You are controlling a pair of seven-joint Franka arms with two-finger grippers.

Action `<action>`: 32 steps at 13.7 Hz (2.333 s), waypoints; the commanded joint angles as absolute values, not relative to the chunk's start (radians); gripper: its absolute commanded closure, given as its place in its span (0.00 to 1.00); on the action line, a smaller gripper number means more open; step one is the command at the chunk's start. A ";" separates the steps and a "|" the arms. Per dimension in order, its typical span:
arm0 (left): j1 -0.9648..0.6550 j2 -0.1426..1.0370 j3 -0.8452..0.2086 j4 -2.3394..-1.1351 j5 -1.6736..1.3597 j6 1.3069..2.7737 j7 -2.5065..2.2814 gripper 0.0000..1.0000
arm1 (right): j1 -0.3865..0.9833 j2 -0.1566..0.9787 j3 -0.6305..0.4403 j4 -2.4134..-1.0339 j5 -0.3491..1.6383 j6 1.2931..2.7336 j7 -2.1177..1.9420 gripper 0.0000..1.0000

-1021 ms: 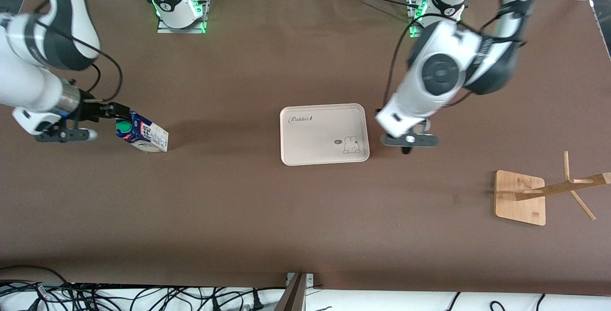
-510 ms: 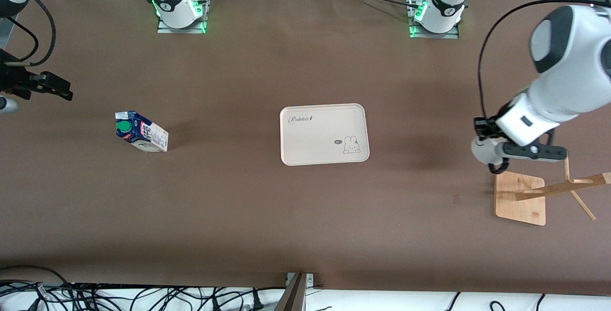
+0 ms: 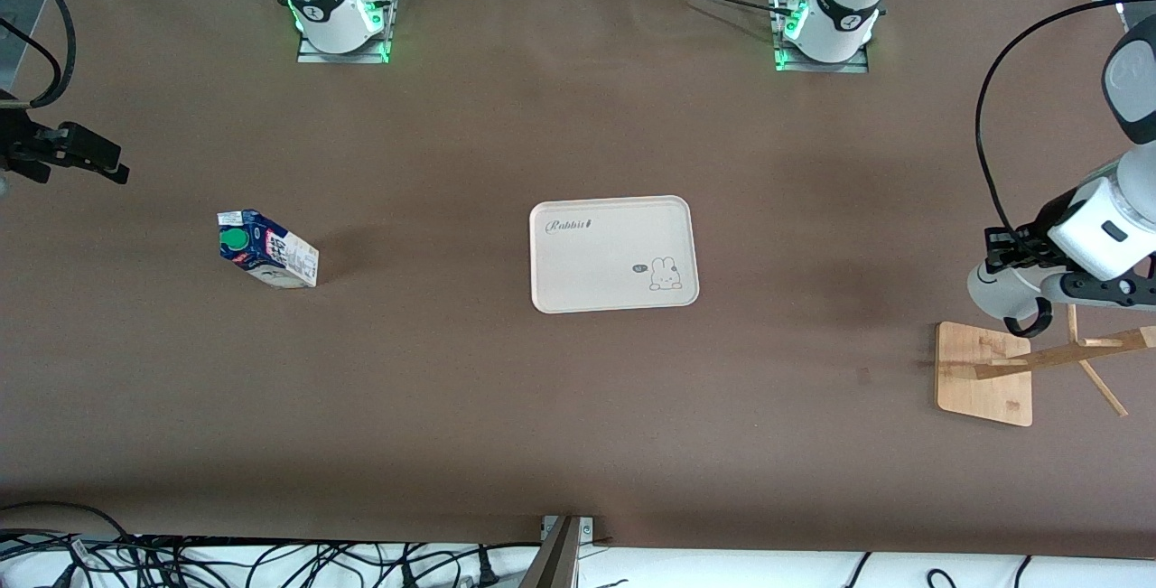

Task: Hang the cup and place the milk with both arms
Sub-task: 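Set the carton down while the left gripper carries the mug to the stand, then hang the mug handle on the wooden stand peg with the left gripper, then open the left gripper and withdraw it from the hung mug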

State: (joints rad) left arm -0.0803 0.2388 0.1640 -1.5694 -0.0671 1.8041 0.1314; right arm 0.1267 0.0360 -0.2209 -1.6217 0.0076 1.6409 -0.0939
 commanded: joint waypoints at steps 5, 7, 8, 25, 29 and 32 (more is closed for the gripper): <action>-0.060 0.271 0.215 -1.551 -0.132 1.802 0.239 1.00 | 0.112 -0.008 -0.198 -1.614 0.023 1.550 0.051 0.00; -0.060 0.285 0.215 -1.527 -0.130 1.819 0.253 1.00 | 0.110 -0.011 -0.202 -1.614 0.031 1.525 0.043 0.00; -0.061 0.299 0.215 -1.505 -0.129 1.821 0.261 1.00 | 0.110 -0.011 -0.202 -1.612 0.029 1.514 0.043 0.00; -0.009 0.330 0.244 -1.506 -0.115 1.862 0.465 0.80 | 0.123 0.032 -0.173 -1.557 -0.002 1.546 -0.121 0.00; -0.017 0.315 0.238 -1.525 -0.115 1.856 0.460 0.00 | 0.019 0.032 -0.080 -1.557 -0.002 1.503 -0.121 0.00; -0.028 0.235 0.187 -1.537 -0.114 1.786 0.453 0.00 | -0.045 0.029 0.011 -1.557 -0.055 1.494 -0.121 0.00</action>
